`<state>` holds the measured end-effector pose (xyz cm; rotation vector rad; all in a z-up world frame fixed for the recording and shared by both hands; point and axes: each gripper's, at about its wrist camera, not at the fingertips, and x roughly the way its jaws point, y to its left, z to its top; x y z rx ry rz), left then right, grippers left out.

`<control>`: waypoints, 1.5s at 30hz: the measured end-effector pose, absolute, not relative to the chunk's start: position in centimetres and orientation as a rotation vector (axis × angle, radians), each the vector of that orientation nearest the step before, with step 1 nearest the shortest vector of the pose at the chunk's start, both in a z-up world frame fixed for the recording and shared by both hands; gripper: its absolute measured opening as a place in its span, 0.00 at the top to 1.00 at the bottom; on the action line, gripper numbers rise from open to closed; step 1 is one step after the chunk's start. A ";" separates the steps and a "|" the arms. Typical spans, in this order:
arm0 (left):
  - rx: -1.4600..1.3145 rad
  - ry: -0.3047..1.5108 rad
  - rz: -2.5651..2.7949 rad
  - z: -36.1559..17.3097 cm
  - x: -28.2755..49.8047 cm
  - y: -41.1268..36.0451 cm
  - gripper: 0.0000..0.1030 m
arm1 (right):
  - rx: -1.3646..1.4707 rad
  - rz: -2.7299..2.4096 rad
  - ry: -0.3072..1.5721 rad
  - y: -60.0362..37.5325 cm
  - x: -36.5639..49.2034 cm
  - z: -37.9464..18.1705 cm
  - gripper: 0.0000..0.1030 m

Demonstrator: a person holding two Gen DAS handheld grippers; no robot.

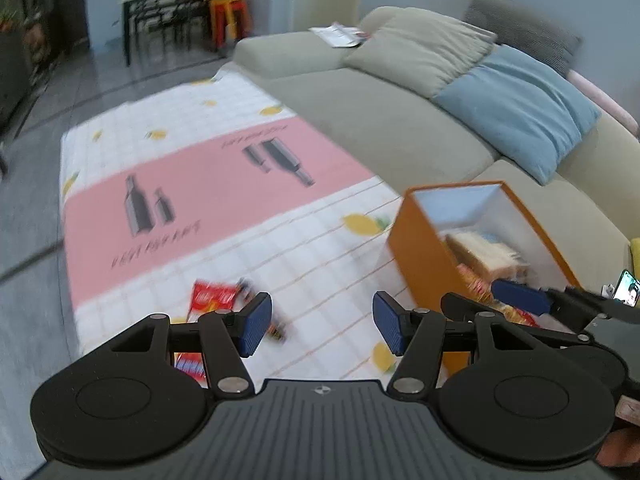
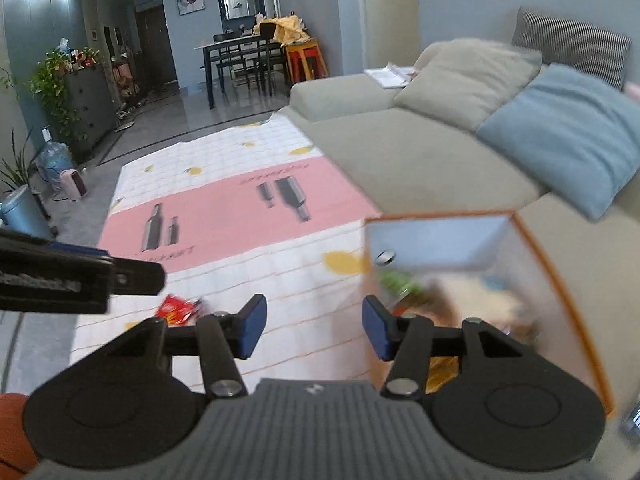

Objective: Organize snacks
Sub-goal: 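Grasp the red spicy strip pack with the left tool while the right tool grasps the sausage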

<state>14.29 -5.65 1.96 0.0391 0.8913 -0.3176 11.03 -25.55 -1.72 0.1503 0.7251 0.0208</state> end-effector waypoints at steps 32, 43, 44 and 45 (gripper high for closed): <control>-0.062 0.995 -0.141 -9.1 19.6 5.8 0.33 | 0.042 0.189 0.927 -13.8 21.0 -10.8 0.49; -0.040 1.047 -0.174 -11.7 22.5 5.1 0.33 | -0.048 0.269 0.933 -12.0 24.0 -13.9 0.51; -0.038 1.055 -0.175 -12.0 22.6 5.1 0.33 | -0.053 0.279 0.941 -11.8 24.3 -14.2 0.53; -0.038 1.061 -0.177 -12.3 22.7 5.0 0.33 | -0.057 0.289 0.948 -11.7 24.5 -14.6 0.58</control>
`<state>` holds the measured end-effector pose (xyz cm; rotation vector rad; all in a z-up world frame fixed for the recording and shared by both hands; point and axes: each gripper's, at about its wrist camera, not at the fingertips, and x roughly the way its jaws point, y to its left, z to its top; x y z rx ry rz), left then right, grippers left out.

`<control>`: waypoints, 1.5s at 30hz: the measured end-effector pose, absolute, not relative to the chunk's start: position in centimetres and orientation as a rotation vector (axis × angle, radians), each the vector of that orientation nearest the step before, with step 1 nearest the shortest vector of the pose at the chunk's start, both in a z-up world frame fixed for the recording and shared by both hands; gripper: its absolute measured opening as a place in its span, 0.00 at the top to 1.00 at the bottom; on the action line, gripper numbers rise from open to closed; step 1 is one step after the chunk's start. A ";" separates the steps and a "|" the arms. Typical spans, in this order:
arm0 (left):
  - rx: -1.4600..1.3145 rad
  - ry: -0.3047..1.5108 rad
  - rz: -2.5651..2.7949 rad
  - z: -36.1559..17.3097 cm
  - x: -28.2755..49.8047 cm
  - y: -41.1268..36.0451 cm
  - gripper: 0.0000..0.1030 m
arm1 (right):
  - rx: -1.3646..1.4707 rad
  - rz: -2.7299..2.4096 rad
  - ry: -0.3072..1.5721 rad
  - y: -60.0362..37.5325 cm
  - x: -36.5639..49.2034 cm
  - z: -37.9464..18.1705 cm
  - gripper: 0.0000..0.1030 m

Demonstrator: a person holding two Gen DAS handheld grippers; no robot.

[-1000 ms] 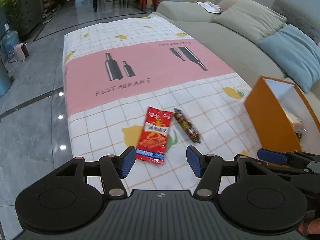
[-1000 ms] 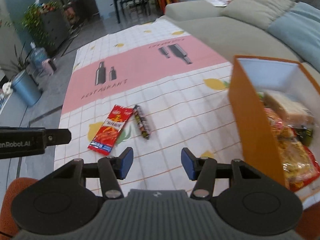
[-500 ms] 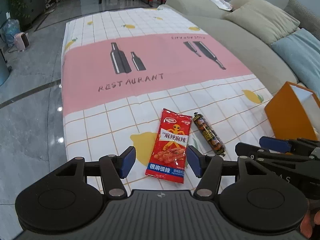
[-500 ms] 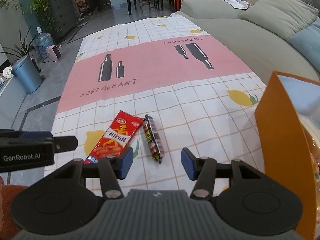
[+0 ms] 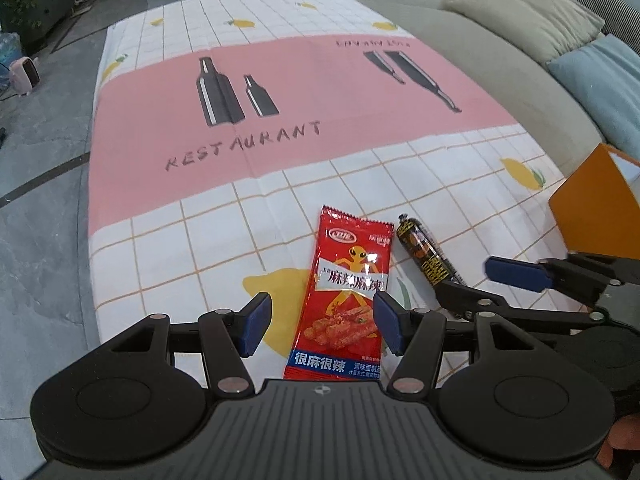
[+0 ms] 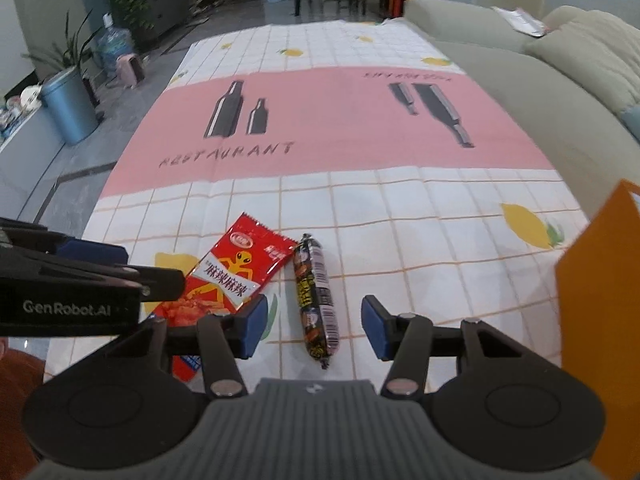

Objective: Organize snacks
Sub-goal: 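Grasp the red spicy strip pack with the left tool while the right tool grasps the sausage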

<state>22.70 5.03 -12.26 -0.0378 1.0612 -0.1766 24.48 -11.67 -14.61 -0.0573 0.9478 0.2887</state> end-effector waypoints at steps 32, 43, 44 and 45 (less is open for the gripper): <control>0.131 1.014 -0.223 -16.6 23.6 1.3 0.19 | -0.079 0.262 1.000 -14.3 22.6 -17.5 0.67; 0.131 0.968 -0.254 -16.8 23.3 1.3 0.29 | -0.094 0.272 0.940 -13.8 23.3 -17.9 0.74; 0.131 0.965 -0.256 -16.8 23.2 1.3 0.33 | -0.094 0.264 0.939 -13.8 23.3 -17.9 0.77; 0.129 0.963 -0.255 -16.7 23.1 1.3 0.37 | -0.089 0.262 0.939 -13.9 23.3 -17.9 0.79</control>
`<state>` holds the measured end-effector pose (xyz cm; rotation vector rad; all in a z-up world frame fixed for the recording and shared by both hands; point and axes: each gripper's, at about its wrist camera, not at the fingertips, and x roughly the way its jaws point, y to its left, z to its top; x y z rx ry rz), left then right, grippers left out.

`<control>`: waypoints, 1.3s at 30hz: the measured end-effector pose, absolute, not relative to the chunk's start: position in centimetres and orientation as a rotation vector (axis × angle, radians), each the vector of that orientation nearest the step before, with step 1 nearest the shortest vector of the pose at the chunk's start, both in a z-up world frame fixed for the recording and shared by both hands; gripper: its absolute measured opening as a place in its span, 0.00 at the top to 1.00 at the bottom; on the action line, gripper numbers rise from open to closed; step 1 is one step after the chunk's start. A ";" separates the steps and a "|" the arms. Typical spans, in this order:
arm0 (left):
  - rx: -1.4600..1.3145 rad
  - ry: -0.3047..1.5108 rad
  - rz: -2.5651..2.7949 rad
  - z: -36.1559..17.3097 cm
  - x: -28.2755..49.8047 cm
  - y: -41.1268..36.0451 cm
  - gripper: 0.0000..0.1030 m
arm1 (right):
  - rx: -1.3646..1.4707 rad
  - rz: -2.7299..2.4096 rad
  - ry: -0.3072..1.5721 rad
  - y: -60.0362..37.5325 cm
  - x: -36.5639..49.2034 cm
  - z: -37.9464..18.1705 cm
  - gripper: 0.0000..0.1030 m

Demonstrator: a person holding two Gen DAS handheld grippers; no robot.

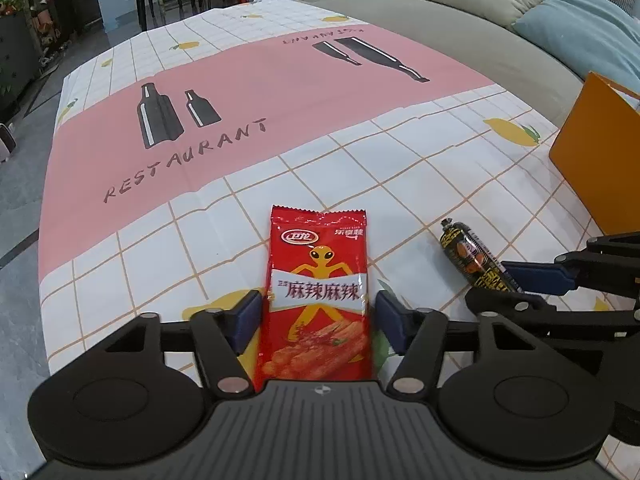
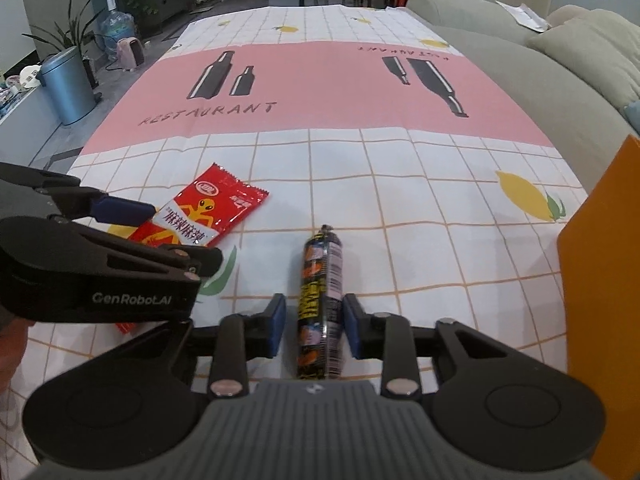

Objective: Organize snacks
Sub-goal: 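Grasp the red spicy strip pack with the left tool while the right tool grasps the sausage, then carry the spicy strip pack and sausage over the orange box with both tools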

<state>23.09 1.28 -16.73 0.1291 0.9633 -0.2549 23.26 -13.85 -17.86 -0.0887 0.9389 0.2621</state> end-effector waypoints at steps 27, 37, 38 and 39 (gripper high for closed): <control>-0.059 1.036 -0.260 -12.1 13.1 1.9 0.61 | 0.031 0.265 1.055 -16.3 13.9 -15.5 0.79; -0.088 0.964 -0.326 -6.4 10.1 -1.1 0.61 | 0.101 0.223 0.896 -19.4 9.6 -9.5 0.79; -0.092 0.957 -0.338 -5.8 10.1 -1.6 0.61 | 0.105 0.217 0.884 -20.0 9.4 -8.9 0.79; -0.096 0.951 -0.354 -5.1 10.0 -2.2 0.61 | 0.111 0.211 0.870 -20.6 9.1 -8.3 0.79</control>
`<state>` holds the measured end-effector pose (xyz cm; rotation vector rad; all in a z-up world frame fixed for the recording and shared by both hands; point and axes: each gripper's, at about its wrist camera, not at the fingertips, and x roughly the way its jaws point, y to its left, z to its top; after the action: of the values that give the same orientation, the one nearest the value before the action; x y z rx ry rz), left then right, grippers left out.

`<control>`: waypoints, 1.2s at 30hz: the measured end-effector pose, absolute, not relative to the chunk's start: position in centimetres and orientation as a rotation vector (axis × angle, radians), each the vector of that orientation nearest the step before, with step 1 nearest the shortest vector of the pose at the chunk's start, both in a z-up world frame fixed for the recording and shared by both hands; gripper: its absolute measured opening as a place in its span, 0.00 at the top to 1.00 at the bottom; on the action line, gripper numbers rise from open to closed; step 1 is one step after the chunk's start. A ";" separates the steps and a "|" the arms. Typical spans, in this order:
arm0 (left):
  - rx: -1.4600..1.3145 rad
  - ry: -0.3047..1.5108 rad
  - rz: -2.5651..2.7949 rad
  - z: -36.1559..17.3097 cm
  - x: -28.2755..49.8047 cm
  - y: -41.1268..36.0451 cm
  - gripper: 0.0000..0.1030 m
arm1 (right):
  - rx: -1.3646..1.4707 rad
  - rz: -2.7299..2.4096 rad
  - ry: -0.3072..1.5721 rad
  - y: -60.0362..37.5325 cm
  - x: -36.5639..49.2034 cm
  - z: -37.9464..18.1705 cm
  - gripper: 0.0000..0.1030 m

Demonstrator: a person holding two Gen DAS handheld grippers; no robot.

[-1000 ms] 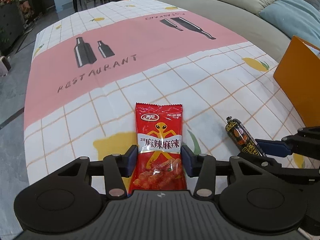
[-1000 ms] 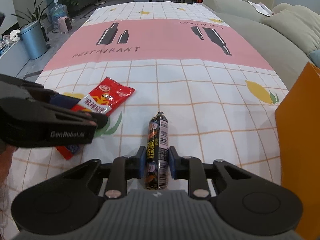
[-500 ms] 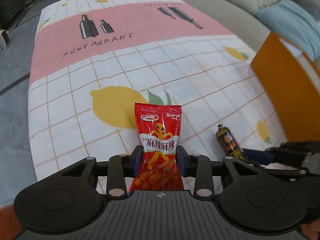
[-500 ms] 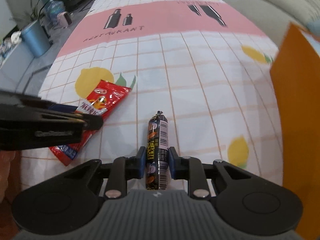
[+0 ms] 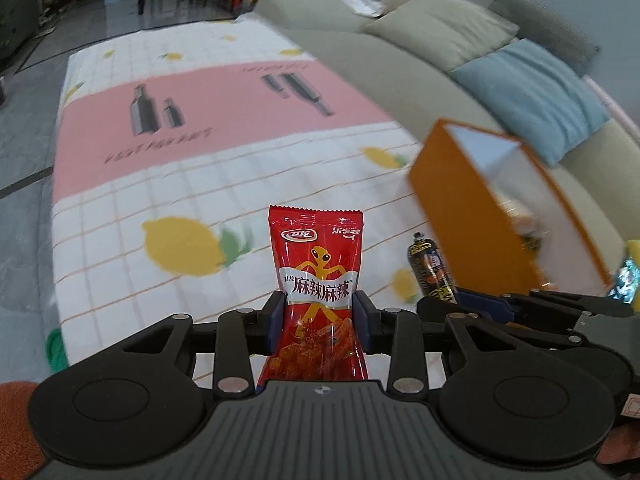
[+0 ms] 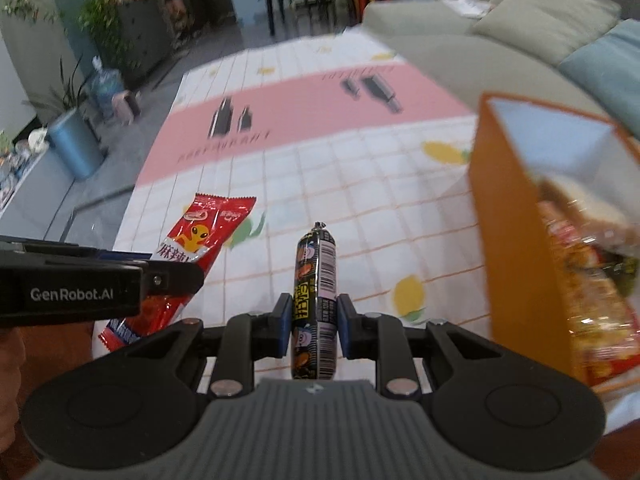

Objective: Organize snacks
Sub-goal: 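Carry the spicy strip pack and sausage over the orange box with both tools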

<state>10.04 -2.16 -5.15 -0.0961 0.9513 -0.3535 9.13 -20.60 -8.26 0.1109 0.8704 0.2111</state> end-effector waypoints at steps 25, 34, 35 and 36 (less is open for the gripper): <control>0.067 1.013 -0.630 -0.5 14.9 -22.9 0.61 | -0.090 -0.069 0.936 -40.9 11.3 -6.1 0.79; 0.035 1.120 -0.644 -2.3 16.8 -26.3 0.61 | -0.116 -0.072 1.029 -42.7 13.2 -9.5 0.79; 0.034 1.133 -0.639 -2.7 17.0 -26.7 0.61 | -0.114 -0.070 1.039 -42.8 13.2 -9.8 0.79; 0.034 1.145 -0.634 -3.1 17.1 -27.1 0.61 | -0.113 -0.068 1.046 -42.9 13.3 -10.1 0.79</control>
<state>17.15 -27.09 -3.11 0.0342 1.1451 -0.6345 13.32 -42.92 -10.14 -0.1125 1.0458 -0.0680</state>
